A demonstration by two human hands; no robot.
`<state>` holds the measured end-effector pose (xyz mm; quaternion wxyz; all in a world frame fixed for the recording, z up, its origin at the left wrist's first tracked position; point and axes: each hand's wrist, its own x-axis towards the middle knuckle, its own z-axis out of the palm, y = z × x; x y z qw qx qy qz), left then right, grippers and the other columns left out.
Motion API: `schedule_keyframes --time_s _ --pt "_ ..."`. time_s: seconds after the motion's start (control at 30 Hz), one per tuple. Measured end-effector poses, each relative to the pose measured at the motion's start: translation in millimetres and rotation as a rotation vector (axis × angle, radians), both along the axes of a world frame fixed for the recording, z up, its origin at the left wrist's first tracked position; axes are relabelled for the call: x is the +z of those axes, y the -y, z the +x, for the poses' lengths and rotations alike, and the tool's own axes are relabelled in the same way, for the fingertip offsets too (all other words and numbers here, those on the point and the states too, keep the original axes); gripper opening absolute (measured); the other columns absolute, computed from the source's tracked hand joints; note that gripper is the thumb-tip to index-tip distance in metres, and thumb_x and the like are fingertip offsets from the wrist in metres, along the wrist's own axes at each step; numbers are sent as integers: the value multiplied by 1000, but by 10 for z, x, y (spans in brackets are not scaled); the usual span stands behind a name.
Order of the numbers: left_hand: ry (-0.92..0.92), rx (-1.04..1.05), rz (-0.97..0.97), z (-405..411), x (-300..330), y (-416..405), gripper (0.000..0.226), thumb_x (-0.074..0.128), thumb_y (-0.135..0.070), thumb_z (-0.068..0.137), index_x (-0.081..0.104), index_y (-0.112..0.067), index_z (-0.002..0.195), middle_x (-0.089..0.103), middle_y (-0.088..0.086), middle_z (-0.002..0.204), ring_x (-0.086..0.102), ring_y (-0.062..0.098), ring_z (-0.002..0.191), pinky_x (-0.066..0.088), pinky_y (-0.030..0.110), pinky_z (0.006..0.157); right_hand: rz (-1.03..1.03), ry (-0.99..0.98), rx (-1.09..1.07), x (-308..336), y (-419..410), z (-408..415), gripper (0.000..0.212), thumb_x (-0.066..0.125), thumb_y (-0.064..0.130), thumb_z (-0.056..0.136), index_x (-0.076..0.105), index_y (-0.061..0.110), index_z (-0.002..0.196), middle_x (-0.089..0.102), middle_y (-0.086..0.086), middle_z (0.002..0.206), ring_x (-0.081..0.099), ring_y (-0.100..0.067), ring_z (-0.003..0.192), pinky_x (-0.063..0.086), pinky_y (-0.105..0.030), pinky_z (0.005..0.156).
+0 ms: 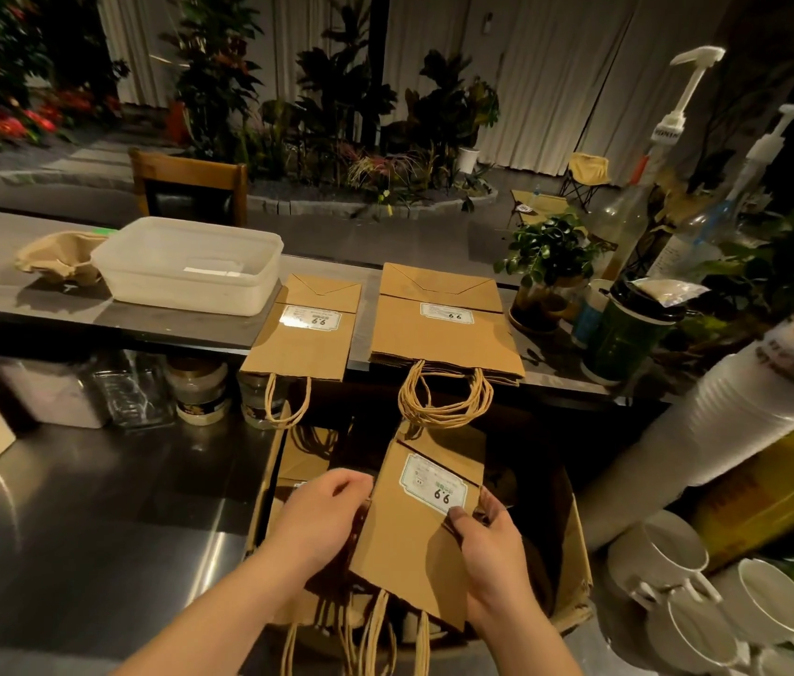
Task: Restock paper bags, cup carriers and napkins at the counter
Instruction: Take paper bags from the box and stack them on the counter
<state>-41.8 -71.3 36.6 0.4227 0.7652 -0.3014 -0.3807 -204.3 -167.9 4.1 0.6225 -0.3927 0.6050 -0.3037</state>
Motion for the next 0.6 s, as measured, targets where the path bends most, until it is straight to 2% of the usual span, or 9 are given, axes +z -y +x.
schedule_keyframes --time_s 0.13,0.2,0.27,0.37,0.47,0.5,0.6 --pt "90 91 -33 138 -62 -56 18 54 -41 103 59 -43 120 63 -16 119 60 5 107 50 26 84 16 -1 43 7 49 68 49 62 14 100 43 33 142 72 -4 108 73 -29 95 60 -56 85" --pt "128 129 -39 146 -76 -76 25 55 -37 103 57 -40 127 61 -15 124 58 3 105 47 22 80 24 8 66 -12 65 111 50 60 11 101 43 31 143 73 -6 109 73 -28 95 61 -55 84" --pt "185 143 -29 136 -96 -78 35 57 -37 101 54 -35 136 56 -14 132 54 8 118 48 29 94 27 -3 93 -25 76 166 51 59 9 101 42 28 146 73 -6 111 73 -27 97 61 -52 85" --pt "252 131 27 100 -96 -90 45 57 -38 100 47 -33 144 42 -11 143 33 17 142 36 41 115 23 -6 128 -29 85 233 49 56 7 102 44 28 144 73 -7 112 72 -25 99 62 -47 82" --pt "250 148 48 83 -85 -91 50 56 -39 100 42 -30 148 34 -6 154 19 18 148 28 43 119 18 -53 157 -60 75 285 39 57 7 101 46 34 127 72 -4 109 72 -25 99 63 -44 78" --pt "244 159 45 80 -78 -90 52 56 -39 100 41 -29 149 34 -5 155 18 19 149 27 44 119 6 -77 168 -79 69 311 38 59 8 101 48 31 130 71 -4 114 71 -25 103 63 -46 82" --pt "220 177 40 87 -40 -88 53 57 -38 100 40 -28 150 32 -1 157 17 21 150 26 45 119 -46 -135 185 -121 59 368 61 62 11 99 39 31 151 68 -4 124 67 -25 112 60 -49 90"
